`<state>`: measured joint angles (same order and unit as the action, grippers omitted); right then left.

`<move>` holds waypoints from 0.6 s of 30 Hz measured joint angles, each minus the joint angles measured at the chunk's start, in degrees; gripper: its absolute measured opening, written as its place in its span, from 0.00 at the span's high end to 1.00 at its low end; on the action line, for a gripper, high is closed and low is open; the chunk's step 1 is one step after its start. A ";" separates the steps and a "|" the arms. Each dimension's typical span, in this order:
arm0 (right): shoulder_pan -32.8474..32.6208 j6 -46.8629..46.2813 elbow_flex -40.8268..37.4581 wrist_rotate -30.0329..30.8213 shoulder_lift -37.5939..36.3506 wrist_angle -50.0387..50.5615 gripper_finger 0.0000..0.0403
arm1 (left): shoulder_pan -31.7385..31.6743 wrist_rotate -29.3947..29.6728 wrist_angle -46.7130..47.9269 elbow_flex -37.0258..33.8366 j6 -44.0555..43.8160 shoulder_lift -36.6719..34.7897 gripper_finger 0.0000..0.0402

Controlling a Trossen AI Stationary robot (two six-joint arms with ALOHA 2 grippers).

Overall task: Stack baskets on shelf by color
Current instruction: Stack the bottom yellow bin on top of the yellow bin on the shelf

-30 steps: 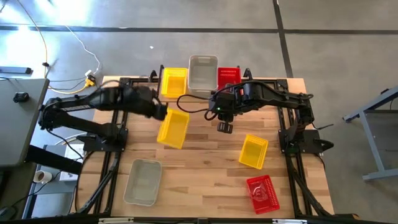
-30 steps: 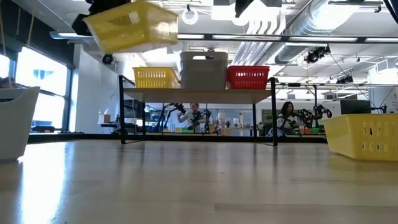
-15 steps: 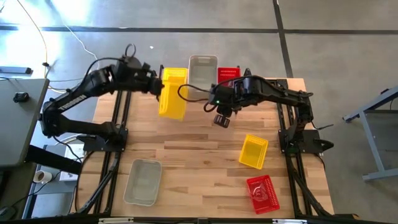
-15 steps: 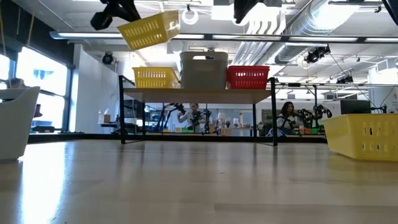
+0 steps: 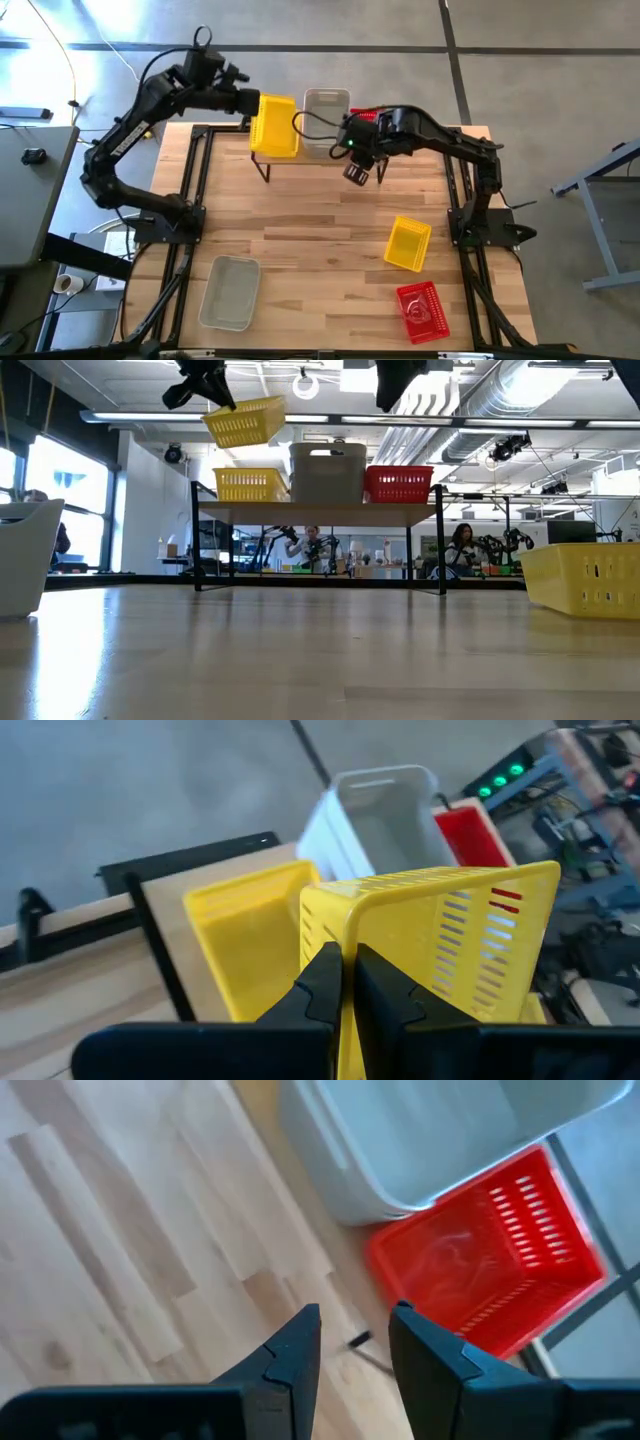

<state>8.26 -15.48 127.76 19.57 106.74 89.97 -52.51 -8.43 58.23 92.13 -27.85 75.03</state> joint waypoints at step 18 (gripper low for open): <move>8.26 14.75 0.00 -0.48 0.00 -1.51 0.73 | -8.27 -10.80 4.58 6.04 -8.90 11.56 0.99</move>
<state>16.52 -0.73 127.76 19.09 106.74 88.47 -60.78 -19.22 62.81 98.17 -36.75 86.59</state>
